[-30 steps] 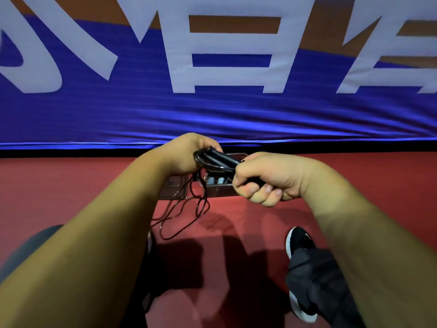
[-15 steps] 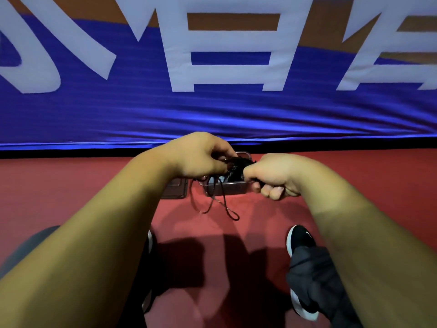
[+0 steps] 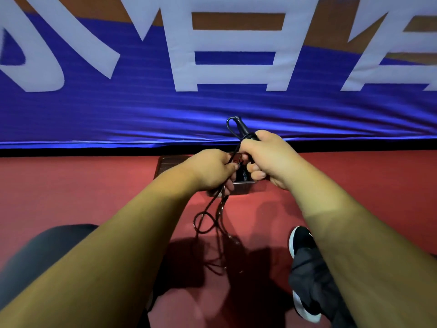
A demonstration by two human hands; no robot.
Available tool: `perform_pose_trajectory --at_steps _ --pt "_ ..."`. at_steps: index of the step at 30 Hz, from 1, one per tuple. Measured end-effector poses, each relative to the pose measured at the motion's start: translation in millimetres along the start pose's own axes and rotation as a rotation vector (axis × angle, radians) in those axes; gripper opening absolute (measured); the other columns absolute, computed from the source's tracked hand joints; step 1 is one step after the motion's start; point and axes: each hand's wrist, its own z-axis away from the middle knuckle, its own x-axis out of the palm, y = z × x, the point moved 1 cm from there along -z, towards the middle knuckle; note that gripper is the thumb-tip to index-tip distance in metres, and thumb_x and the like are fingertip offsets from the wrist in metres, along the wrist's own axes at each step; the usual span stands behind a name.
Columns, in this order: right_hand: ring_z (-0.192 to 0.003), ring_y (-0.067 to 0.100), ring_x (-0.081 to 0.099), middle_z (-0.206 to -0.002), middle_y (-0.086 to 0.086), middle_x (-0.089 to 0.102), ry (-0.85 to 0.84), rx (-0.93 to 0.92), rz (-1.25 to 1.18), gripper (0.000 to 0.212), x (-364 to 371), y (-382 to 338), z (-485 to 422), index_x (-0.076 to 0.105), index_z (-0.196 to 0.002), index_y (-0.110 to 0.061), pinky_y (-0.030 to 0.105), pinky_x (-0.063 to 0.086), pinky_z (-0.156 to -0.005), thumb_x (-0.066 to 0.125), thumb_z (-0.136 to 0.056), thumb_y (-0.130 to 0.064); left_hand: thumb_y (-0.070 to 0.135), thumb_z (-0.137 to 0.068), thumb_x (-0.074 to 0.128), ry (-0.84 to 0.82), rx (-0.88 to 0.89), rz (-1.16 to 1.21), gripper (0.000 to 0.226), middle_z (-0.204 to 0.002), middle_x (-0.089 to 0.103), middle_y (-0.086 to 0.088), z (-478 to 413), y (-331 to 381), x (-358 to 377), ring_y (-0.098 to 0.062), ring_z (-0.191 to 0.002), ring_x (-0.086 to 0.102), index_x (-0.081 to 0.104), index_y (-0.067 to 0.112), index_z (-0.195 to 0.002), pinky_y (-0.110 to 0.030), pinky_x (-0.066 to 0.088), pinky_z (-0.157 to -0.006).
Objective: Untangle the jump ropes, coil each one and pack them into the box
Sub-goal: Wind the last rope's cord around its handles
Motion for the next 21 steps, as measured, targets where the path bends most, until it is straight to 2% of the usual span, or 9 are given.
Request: perform_pose_trajectory --at_steps 3,7,12,14,17,19,21 --pt "-0.049 0.013 0.026 -0.073 0.007 0.049 -0.046 0.041 -0.149 0.016 -3 0 0 0.046 -0.088 -0.015 0.02 0.017 -0.042 0.055 -0.091 -0.003 0.024 -0.111 0.049 -0.033 -0.021 0.005 0.026 -0.093 0.077 -0.021 -4 -7 4 -0.033 -0.076 0.069 0.061 0.006 -0.096 -0.054 0.061 -0.08" --pt "-0.047 0.01 0.023 -0.071 0.005 0.05 -0.069 0.051 -0.36 0.014 -5 -5 1 0.048 -0.086 -0.014 0.019 0.014 -0.038 0.054 -0.094 -0.003 0.024 -0.108 0.056 -0.008 0.01 -0.103 0.023 -0.085 0.073 -0.013 -7 -15 5 -0.024 -0.068 0.068 0.064 0.008 -0.093 -0.032 0.059 -0.06" --pt "-0.044 0.008 0.021 -0.066 0.0 0.048 0.08 0.038 -0.786 0.019 -19 -14 -2 0.044 -0.08 -0.015 0.02 0.015 -0.033 0.052 -0.095 -0.006 0.032 -0.095 0.073 0.062 0.091 -0.302 0.023 -0.076 0.069 -0.001 -10 -17 -2 -0.016 -0.067 0.06 0.068 0.01 -0.09 -0.029 0.047 -0.064" --pt "-0.043 0.008 0.021 -0.065 -0.002 0.046 0.148 0.007 -0.924 0.019 -31 -17 -5 0.043 -0.079 -0.016 0.02 0.017 -0.033 0.05 -0.094 -0.006 0.031 -0.089 0.08 0.008 0.052 -0.424 0.024 -0.08 0.073 -0.005 -8 -23 -2 -0.017 -0.069 0.062 0.069 0.01 -0.087 -0.029 0.049 -0.066" --pt "-0.043 0.01 0.022 -0.064 -0.002 0.044 0.277 -0.053 -1.022 0.019 -46 -19 -9 0.043 -0.078 -0.015 0.022 0.019 -0.035 0.049 -0.093 -0.005 0.034 -0.085 0.085 -0.025 -0.021 -0.55 0.023 -0.087 0.074 -0.007 -8 -35 -3 -0.023 -0.082 0.068 0.071 0.015 -0.082 -0.034 0.055 -0.079" --pt "-0.043 0.012 0.023 -0.064 -0.001 0.043 0.358 -0.083 -1.042 0.02 -50 -17 -10 0.044 -0.076 -0.014 0.022 0.02 -0.037 0.049 -0.092 -0.003 0.039 -0.085 0.083 0.004 -0.085 -0.619 0.025 -0.093 0.074 -0.006 -10 -42 -5 -0.025 -0.088 0.067 0.075 0.016 -0.091 -0.036 0.056 -0.085" --pt "-0.043 0.013 0.024 -0.063 0.0 0.043 0.426 -0.113 -1.033 0.02 -52 -14 -12 0.045 -0.076 -0.014 0.022 0.02 -0.039 0.049 -0.091 -0.003 0.039 -0.09 0.077 0.011 -0.16 -0.789 0.03 -0.106 0.073 -0.008 -11 -48 -6 -0.027 -0.096 0.066 0.075 0.014 -0.107 -0.035 0.054 -0.088"
